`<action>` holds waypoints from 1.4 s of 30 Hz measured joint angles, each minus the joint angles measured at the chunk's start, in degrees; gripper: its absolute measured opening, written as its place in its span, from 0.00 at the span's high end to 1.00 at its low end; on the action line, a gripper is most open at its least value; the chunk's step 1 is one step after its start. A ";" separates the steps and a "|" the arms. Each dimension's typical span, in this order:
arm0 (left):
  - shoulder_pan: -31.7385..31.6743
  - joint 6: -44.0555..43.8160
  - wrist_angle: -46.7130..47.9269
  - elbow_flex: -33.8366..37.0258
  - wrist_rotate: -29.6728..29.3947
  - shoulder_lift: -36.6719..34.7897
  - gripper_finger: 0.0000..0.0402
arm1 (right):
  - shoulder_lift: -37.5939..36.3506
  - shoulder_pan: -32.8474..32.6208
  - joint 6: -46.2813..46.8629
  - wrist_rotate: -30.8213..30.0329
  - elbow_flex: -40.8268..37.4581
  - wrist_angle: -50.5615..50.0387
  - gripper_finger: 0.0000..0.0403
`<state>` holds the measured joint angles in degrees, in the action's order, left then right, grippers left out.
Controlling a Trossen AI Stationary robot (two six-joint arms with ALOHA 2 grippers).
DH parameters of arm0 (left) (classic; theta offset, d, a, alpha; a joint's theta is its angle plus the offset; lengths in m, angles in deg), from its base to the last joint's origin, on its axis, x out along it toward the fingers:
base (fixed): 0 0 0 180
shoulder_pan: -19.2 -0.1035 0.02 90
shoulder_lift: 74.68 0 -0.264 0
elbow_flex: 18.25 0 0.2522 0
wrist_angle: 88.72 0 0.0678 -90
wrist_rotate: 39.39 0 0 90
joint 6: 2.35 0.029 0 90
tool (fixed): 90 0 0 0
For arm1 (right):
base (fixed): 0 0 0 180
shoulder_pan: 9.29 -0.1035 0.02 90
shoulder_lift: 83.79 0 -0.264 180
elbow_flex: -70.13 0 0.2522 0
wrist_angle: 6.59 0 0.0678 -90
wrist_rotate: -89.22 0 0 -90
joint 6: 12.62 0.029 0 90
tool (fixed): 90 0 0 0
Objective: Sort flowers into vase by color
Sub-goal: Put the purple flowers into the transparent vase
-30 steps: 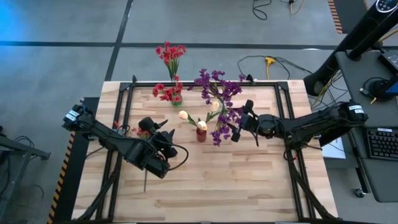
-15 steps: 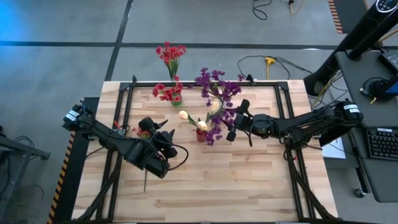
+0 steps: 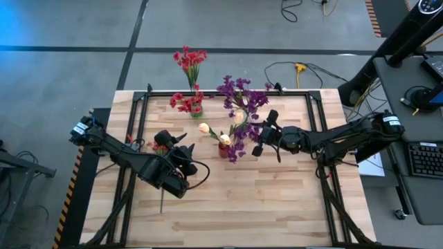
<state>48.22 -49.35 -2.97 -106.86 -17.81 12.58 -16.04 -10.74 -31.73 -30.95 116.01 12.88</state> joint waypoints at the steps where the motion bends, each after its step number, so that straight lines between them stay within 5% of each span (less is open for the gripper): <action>1: 0.00 0.01 0.00 -0.01 0.00 0.00 0.48 | -0.02 0.00 -0.01 0.00 0.00 0.00 0.81; 13: 0.01 0.04 0.00 0.00 0.02 0.00 0.48 | -0.58 0.00 -1.89 0.00 0.00 -0.16 0.97; 42: 0.00 0.07 0.04 -0.02 0.00 0.00 0.48 | -6.99 2.58 4.66 -5.88 0.00 -5.32 0.97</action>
<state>48.22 -49.28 -2.93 -106.88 -17.81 12.58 -23.04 -8.16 -27.07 -36.83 116.01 7.56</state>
